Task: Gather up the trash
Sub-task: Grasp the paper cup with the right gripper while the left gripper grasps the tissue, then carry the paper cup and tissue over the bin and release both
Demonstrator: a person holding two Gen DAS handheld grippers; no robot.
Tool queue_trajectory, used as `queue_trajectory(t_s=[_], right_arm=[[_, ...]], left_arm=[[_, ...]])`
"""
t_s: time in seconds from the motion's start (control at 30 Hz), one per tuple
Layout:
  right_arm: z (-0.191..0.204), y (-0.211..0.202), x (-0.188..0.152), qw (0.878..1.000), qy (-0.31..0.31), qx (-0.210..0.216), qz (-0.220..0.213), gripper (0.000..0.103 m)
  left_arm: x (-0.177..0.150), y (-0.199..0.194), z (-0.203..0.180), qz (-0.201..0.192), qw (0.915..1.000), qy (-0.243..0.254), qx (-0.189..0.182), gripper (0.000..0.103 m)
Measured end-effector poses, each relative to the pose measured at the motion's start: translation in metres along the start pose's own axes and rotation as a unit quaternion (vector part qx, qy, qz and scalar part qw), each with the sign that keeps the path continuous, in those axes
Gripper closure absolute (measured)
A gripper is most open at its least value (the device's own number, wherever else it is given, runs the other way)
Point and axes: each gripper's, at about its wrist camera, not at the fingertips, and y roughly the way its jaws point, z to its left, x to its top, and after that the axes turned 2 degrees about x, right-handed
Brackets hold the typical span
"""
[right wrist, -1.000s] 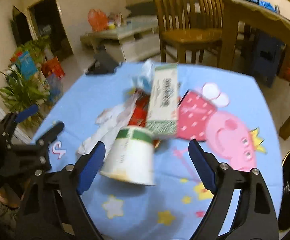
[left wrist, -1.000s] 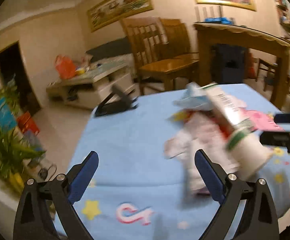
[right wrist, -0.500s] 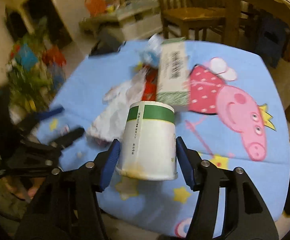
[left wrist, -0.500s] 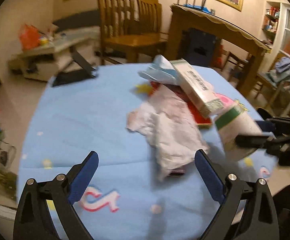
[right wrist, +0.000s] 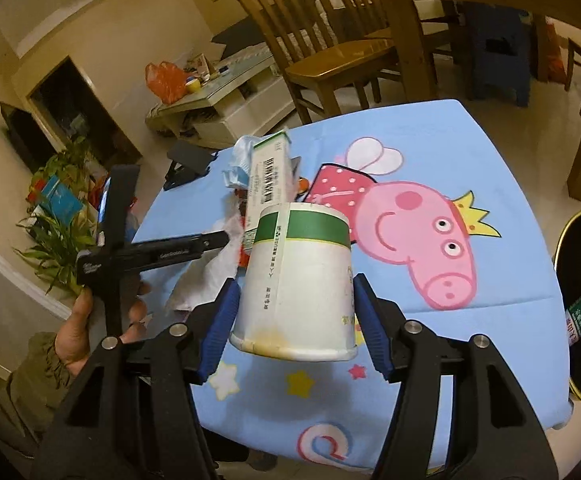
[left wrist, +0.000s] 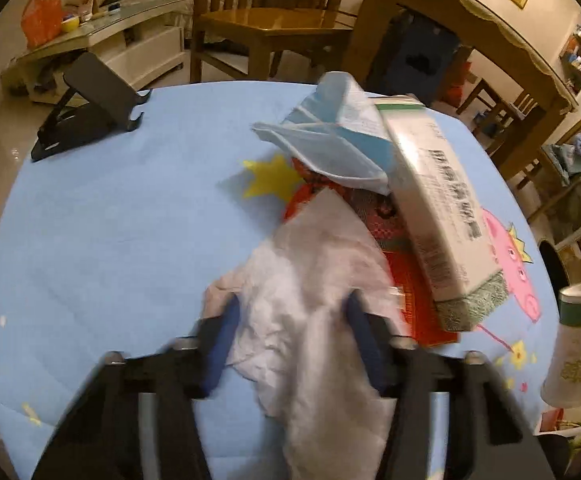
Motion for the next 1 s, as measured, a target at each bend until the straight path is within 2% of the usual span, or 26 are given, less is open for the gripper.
queue_trajectory(t_s=[0.03,0.07,0.13,0.27,0.4,0.47,0.57,0.7,0.83,0.93,1.0], right_arm=[[-0.003,0.001,0.000,1.000,0.004,0.000,-0.003,0.045],[-0.007,0.000,0.000,1.000,0.009,0.001,-0.006,0.045],[-0.012,-0.001,0.000,1.000,0.015,0.003,-0.013,0.045],[-0.017,-0.008,0.000,0.999,0.020,0.009,-0.030,0.045],[-0.022,-0.021,0.003,0.998,0.022,0.009,-0.054,0.045],[-0.024,-0.025,0.004,0.998,0.024,0.010,-0.063,0.045],[-0.041,-0.029,0.000,0.997,0.042,0.000,-0.066,0.045],[-0.086,-0.045,-0.004,0.991,0.082,-0.068,-0.076,0.045],[-0.145,-0.093,-0.004,0.971,0.130,-0.164,-0.118,0.045],[-0.182,-0.116,-0.011,0.954,0.156,-0.222,-0.130,0.045],[-0.203,-0.121,-0.017,0.946,0.173,-0.241,-0.129,0.045]], left_arm=[[-0.001,-0.002,-0.003,0.001,0.9999,0.005,-0.009,0.095],[-0.003,-0.006,-0.009,-0.004,0.9998,0.015,0.015,0.099],[-0.009,-0.016,-0.015,-0.020,0.9978,0.028,0.056,0.101],[-0.015,-0.058,0.001,-0.081,0.9932,-0.005,0.083,0.101],[-0.017,-0.111,0.025,-0.156,0.9787,-0.043,0.127,0.101],[-0.018,-0.122,0.028,-0.160,0.9766,-0.049,0.134,0.101],[-0.022,-0.118,0.015,-0.147,0.9803,-0.034,0.128,0.101],[-0.034,-0.115,-0.033,-0.141,0.9849,0.021,0.099,0.101],[-0.035,-0.108,-0.104,-0.134,0.9858,0.092,0.044,0.100],[-0.034,-0.099,-0.165,-0.129,0.9812,0.144,0.004,0.100],[-0.034,-0.093,-0.198,-0.130,0.9768,0.169,-0.015,0.100]])
